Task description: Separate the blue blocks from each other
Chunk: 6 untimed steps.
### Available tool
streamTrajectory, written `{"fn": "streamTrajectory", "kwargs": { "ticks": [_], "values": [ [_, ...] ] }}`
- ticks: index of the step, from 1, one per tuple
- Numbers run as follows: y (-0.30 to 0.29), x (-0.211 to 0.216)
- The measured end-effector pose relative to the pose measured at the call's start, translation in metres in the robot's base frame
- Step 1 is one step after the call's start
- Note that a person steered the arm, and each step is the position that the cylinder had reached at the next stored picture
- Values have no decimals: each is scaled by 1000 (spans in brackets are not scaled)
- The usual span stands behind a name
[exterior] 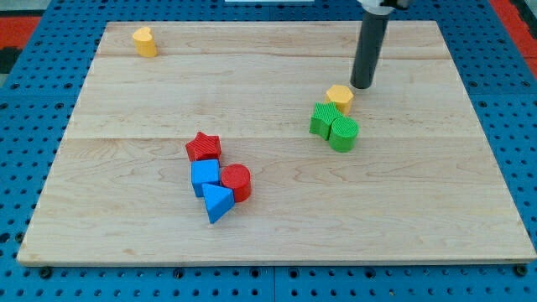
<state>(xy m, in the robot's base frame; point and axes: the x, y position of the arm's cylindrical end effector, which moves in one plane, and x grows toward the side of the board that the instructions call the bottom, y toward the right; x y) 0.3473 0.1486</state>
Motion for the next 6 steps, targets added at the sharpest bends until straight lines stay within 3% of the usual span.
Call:
{"fn": "streamTrajectory", "kwargs": {
  "ticks": [1,2,3,4,6],
  "values": [
    [42,50],
    [42,114],
    [20,145],
    [-4,202],
    [-98,234]
  ]
}}
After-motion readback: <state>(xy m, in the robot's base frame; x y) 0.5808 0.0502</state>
